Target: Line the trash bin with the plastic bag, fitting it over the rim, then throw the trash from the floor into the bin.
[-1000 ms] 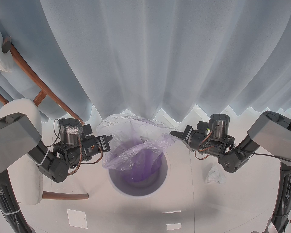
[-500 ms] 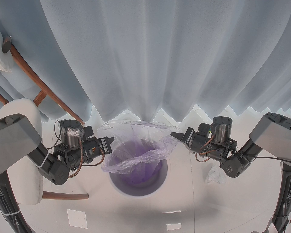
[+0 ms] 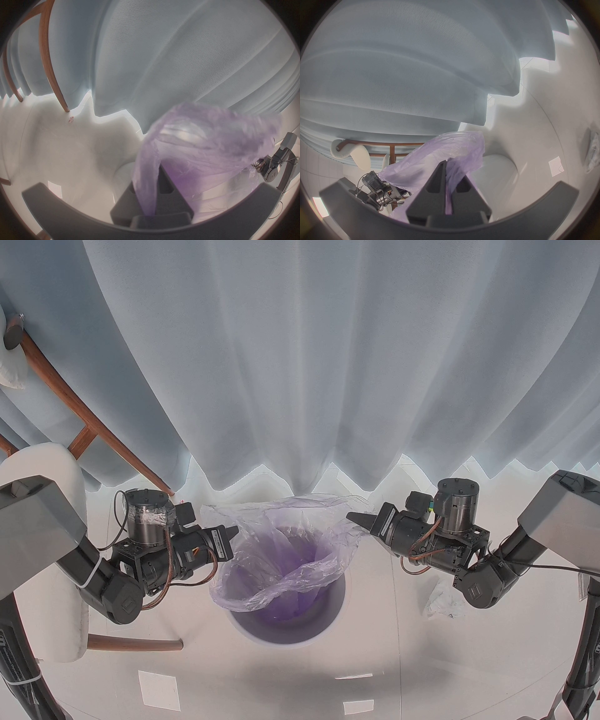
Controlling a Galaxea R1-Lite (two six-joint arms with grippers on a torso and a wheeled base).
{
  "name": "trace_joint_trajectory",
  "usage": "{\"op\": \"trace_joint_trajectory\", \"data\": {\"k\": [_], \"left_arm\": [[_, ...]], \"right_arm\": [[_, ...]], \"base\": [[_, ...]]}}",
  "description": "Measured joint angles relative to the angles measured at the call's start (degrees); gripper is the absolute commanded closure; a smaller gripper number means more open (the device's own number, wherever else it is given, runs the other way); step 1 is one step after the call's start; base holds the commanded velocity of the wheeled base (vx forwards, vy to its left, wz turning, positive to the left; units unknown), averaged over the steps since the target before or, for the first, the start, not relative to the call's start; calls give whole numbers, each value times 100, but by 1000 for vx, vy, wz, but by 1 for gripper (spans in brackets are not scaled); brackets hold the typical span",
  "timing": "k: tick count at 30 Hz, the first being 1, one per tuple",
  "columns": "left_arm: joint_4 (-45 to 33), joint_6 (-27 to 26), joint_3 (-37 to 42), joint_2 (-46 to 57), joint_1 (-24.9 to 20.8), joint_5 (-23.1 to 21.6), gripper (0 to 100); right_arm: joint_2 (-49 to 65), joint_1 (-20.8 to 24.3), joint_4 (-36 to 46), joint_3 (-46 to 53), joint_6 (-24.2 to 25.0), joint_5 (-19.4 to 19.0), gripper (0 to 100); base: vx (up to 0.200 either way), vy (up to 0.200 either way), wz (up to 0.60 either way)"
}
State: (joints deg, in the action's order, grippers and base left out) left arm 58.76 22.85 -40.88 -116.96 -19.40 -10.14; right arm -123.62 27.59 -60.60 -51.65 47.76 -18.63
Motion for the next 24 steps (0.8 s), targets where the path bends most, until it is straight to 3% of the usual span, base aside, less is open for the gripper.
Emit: {"op": "trace_joint_trajectory", "data": {"k": [1,2,13,20,24], "left_arm": [[0,2,-2,4,-2,0,100],[2,0,-2,9,-6,0,100],[4,0,37,23,-122,10,100],[20,-2,72,50,-138,16,100],[83,-2,94,80,-139,16,100]], "right_arm": [[2,6,4,0,-17,0,100],[2,16,13,0,-24,0,0],[224,168,-22,391,137,2,0],[706,717,-68,1014,128,11,0],[791,1154,-68,1136,139,262,0]], "base": [[0,0,0],[0,0,0],[0,0,0],[0,0,0],[0,0,0]]}}
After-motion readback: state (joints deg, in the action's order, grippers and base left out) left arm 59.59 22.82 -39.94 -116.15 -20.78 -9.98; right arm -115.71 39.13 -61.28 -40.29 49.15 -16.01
